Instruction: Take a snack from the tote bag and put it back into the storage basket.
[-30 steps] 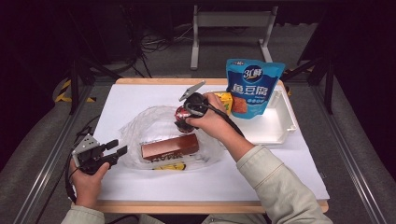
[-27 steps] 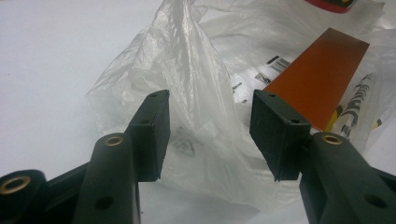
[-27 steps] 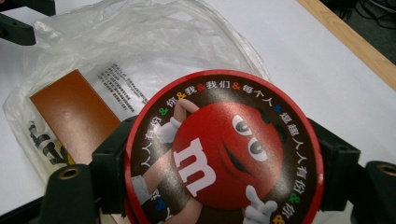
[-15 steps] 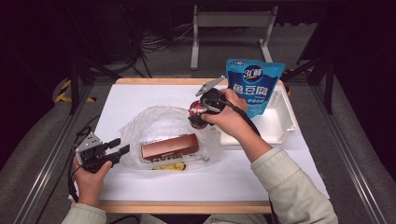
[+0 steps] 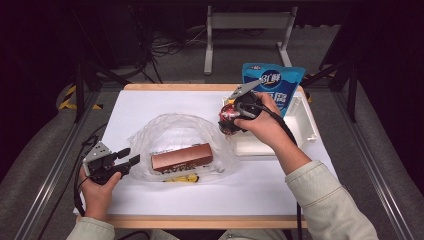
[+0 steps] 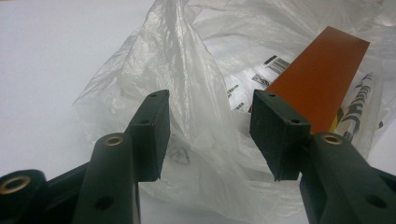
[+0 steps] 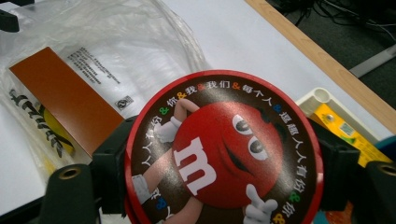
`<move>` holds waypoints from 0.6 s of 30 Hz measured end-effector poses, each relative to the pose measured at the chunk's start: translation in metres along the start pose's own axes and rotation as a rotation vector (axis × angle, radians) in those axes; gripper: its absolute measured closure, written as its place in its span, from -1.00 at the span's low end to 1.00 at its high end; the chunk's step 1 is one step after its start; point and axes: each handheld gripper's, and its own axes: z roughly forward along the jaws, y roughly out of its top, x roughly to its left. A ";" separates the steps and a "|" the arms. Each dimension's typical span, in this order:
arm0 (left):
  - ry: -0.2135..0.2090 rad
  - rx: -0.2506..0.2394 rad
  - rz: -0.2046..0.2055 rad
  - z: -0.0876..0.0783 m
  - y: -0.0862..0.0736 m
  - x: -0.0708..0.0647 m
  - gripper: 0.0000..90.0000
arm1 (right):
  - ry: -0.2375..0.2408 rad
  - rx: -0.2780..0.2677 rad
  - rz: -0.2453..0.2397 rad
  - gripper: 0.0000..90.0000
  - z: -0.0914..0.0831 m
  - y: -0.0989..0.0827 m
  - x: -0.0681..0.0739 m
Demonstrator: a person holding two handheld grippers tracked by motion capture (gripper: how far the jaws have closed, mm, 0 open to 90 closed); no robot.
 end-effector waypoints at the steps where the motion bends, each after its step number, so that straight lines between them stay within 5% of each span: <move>1: 0.000 0.000 -0.005 0.000 0.000 0.000 0.07 | -0.004 -0.002 -0.002 -0.43 -0.002 -0.001 -0.002; 18: 0.001 0.001 -0.007 0.000 0.000 0.000 0.07 | -0.040 0.007 0.026 -0.43 -0.023 -0.017 -0.021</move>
